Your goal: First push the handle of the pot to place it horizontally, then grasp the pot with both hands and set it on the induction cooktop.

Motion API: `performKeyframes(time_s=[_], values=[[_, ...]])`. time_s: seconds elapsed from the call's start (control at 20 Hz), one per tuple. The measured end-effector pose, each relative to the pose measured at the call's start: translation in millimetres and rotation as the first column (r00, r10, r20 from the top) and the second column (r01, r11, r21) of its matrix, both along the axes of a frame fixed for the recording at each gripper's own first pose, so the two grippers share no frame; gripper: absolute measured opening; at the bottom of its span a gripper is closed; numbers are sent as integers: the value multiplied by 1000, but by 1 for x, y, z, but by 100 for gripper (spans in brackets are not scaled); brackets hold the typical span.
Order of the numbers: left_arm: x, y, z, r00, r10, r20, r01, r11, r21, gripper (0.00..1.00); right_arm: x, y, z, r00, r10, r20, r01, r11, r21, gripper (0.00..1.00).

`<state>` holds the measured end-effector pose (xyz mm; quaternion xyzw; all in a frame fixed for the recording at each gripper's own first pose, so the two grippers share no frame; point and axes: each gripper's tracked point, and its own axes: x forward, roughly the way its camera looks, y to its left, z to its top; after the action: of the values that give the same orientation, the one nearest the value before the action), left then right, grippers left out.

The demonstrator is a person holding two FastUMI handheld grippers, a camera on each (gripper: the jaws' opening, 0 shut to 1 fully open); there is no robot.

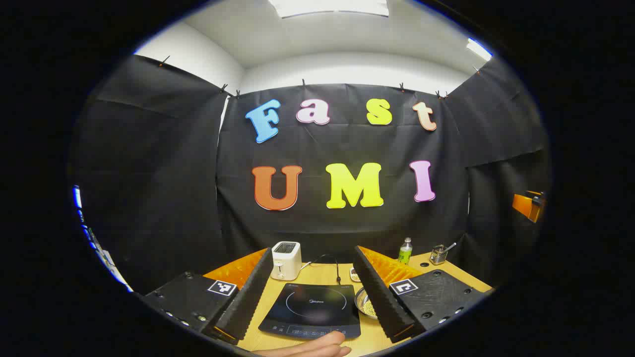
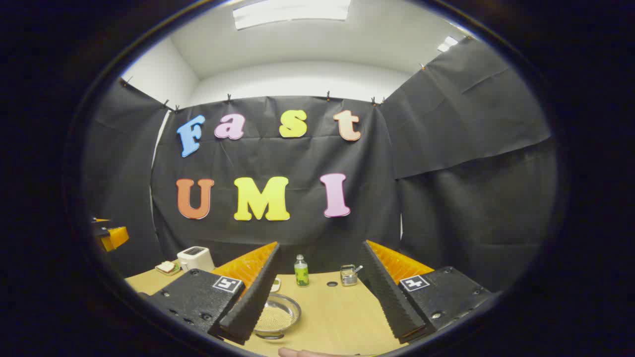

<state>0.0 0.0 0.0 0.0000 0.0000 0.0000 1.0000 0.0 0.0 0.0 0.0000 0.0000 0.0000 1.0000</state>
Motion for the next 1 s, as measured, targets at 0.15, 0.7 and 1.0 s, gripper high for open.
performKeyframes(time_s=[0.15, 0.7, 1.0], values=[[-1, -2, -4, 1000, -7, -7, 7, 1000, 17, 96, 1, -1, -3, 1000, 4, -2, -4, 1000, 1, 96], [-1, -3, -9, 1000, -17, -17, 17, 1000, 22, 96, 21, 6, -18, 999, 30, -28, -30, 1000, -6, 96], [-4, -4, -15, 999, -29, -22, 30, 999, 29, 96, 36, 17, -36, 998, 49, -51, -50, 998, -28, 100]])
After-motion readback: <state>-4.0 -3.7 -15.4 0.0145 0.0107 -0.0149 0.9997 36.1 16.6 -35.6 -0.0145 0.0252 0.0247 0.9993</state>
